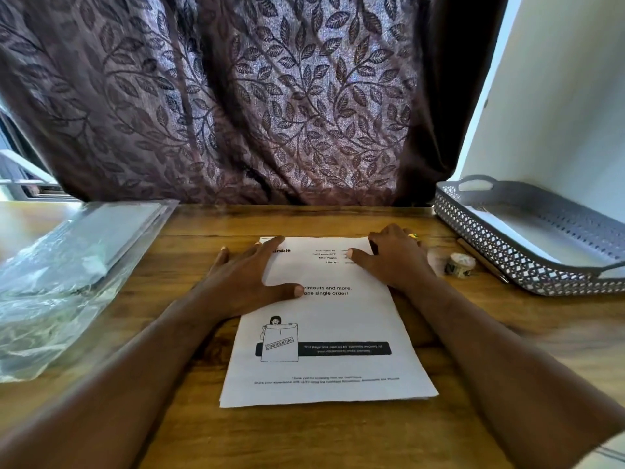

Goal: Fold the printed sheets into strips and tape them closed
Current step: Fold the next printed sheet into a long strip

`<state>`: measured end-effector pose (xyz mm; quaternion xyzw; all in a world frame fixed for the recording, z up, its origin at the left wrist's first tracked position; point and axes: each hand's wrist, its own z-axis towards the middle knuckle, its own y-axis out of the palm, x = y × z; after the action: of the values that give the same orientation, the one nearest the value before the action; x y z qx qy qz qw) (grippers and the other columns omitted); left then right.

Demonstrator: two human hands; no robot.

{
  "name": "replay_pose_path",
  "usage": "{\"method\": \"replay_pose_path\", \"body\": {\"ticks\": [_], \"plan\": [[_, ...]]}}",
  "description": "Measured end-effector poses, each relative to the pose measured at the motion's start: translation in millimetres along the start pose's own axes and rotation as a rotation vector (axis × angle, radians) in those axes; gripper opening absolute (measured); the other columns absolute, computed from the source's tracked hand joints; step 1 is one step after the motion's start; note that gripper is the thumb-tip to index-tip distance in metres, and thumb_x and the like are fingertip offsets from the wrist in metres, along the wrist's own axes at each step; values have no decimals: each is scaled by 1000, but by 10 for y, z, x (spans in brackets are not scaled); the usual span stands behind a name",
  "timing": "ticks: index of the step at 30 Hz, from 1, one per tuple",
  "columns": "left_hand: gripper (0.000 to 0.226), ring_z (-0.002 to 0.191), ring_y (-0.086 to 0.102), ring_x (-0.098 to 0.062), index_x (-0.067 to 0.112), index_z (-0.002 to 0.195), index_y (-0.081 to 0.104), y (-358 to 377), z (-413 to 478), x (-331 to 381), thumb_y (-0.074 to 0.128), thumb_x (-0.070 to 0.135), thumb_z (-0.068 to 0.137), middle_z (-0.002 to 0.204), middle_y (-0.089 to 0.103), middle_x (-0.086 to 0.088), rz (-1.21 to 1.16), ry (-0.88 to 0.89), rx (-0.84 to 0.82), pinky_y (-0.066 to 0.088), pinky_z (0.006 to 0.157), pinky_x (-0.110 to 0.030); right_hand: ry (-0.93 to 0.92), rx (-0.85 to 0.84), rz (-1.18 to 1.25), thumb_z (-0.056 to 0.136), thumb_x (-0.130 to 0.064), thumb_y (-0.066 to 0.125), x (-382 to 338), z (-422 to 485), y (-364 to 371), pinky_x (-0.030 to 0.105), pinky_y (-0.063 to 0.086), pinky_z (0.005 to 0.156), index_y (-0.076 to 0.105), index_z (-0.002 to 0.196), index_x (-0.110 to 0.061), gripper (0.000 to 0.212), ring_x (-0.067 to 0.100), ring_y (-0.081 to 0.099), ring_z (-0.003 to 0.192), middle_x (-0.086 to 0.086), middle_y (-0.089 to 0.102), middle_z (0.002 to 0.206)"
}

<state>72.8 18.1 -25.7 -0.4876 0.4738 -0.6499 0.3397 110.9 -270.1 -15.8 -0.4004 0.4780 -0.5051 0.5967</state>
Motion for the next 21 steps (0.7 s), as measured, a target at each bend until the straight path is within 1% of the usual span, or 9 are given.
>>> {"method": "replay_pose_path", "body": {"ticks": [2,4,7,9,10,13,16,19,21], "plan": [[124,153,20,-21,41,156,-4,10,7,-12,30,106,56,166,23,7,-5,2,2,-1,123,-58,6,-15,16,84,-77,50,-4,27,5,53,36,100,65,122,-25,66,36,51,122,8,50,133],[124,153,21,-21,43,155,-11,16,15,-21,30,106,56,167,22,8,-14,7,5,0,124,-57,1,13,83,85,-68,60,4,51,-12,50,40,98,65,119,-27,53,32,54,119,5,55,129],[125,153,21,-23,45,152,-21,21,3,-17,33,105,57,168,16,6,-16,14,8,2,123,-59,-12,97,336,85,-38,75,52,54,-51,31,44,74,64,91,-26,18,23,63,95,-2,66,97],[123,154,19,-24,47,149,-27,20,-17,3,35,104,59,169,11,6,-24,17,14,2,123,-59,-4,133,490,85,-23,78,82,48,-63,26,42,62,68,85,-20,11,20,63,83,-5,66,82],[121,154,19,-24,48,148,-29,11,-25,10,33,104,61,169,9,6,-27,16,15,1,123,-60,6,147,543,84,-20,80,96,47,-70,25,42,60,71,86,-16,9,19,63,80,-5,66,78],[108,153,21,-24,48,146,-33,5,-22,12,18,101,67,168,7,7,-39,14,30,-5,121,-63,55,167,649,81,-18,84,133,44,-75,32,51,71,77,92,-10,15,21,67,79,0,72,79],[94,153,18,-22,50,141,-38,5,-14,-15,8,96,73,166,3,11,-57,9,43,-6,121,-64,104,203,696,79,-19,85,156,73,-62,39,55,77,75,82,-16,10,21,69,81,1,74,83],[93,152,21,-20,49,143,-38,16,-18,-31,9,94,76,166,12,12,-83,14,42,-5,121,-62,145,252,707,82,-20,80,160,84,-48,39,57,78,66,70,-27,20,20,69,86,-4,73,85],[91,149,29,-20,47,148,-32,23,5,-32,21,85,85,162,27,13,-167,20,83,-5,122,-59,140,257,831,86,-17,77,188,82,-57,49,59,82,65,73,-25,19,23,71,85,1,74,85]]}}
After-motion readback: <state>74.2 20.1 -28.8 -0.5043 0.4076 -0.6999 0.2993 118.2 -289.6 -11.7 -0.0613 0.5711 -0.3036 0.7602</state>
